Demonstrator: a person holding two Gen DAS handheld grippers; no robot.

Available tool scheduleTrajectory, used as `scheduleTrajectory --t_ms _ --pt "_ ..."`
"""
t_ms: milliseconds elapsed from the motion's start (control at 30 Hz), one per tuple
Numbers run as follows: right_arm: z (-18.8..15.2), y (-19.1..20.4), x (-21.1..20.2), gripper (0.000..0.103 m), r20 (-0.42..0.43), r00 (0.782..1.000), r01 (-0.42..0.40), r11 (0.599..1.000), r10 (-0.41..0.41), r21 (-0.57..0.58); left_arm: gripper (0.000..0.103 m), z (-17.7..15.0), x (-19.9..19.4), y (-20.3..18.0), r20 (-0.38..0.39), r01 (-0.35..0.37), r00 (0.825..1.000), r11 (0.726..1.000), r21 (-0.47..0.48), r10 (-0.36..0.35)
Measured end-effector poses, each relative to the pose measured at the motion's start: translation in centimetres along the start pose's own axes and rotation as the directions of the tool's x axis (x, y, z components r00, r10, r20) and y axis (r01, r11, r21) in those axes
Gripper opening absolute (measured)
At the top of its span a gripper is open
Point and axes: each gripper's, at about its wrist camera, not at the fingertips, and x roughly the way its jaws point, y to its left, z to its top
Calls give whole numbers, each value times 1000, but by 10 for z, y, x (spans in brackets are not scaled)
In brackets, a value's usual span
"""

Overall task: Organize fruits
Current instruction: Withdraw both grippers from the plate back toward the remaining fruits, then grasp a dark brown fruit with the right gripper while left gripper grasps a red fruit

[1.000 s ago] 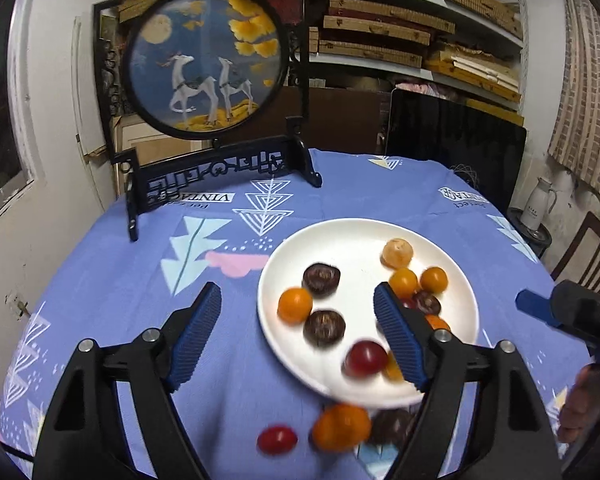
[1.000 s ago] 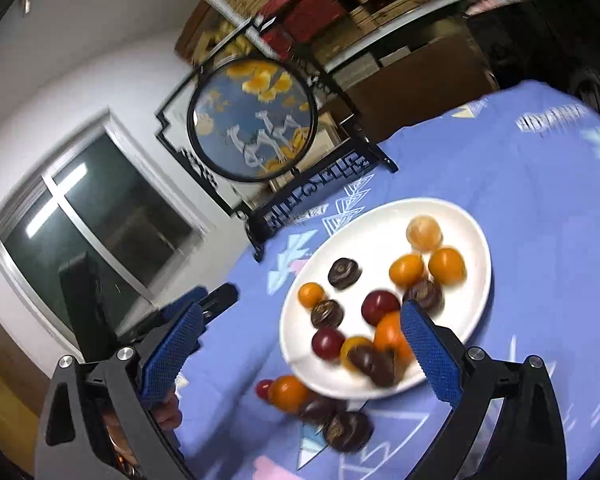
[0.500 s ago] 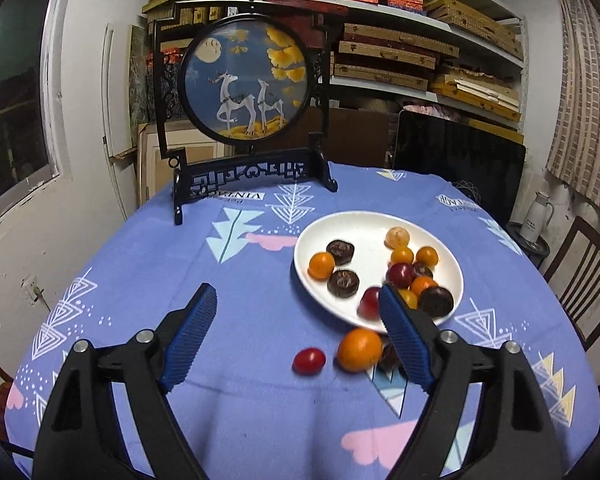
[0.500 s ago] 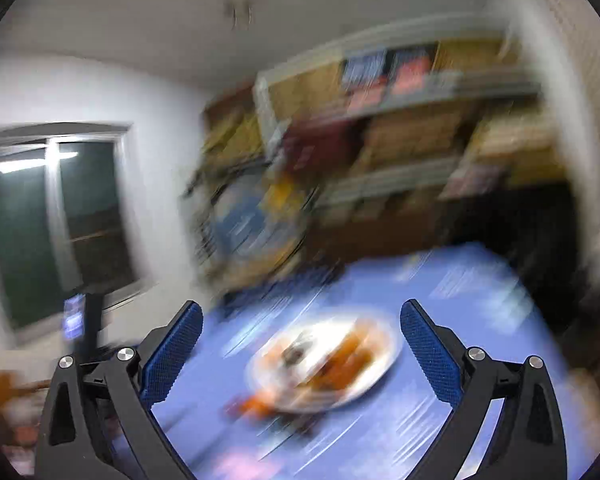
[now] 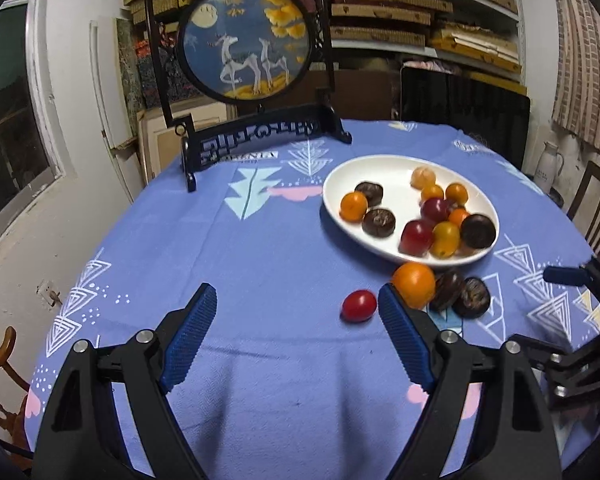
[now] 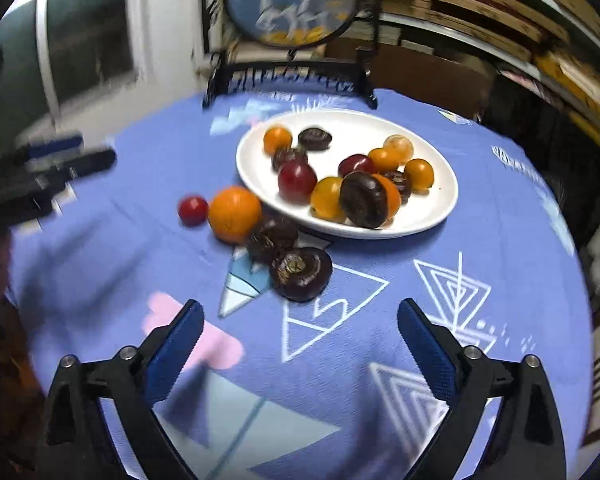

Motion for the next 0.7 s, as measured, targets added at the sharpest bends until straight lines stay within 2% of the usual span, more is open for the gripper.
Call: scheduleTrajectory --t_ms 100,233,333,433,500,567,633,700 --pt "6 1 13 92 -54 999 -4 999 2 -43 81 -3 9 -3 -39 42 998 999 31 -40" --pt "16 0 42 85 -124 992 -11 998 3 -61 81 -8 16 -12 -62 63 996 994 89 -58" --pt "19 -1 56 79 -156 988 -23 998 13 -62 81 -12 23 -18 -84 67 995 988 136 -56" --pt "21 -3 66 75 -174 984 -55 998 48 -37 81 -13 32 -18 -113 88 991 986 142 -73" --pt "22 -4 67 67 -176 982 -71 997 65 -26 81 -13 38 -17 -138 108 986 984 139 -89" --pt "20 -5 65 50 -172 982 -88 996 83 -21 81 -13 47 -21 -157 119 983 982 147 -96" --pt "18 -5 62 44 -156 985 -85 996 80 -26 81 -14 56 -27 -174 140 978 976 164 -112" --pt "16 -6 61 43 -143 986 -87 996 83 -21 81 -14 66 -33 -198 149 974 973 177 -113"
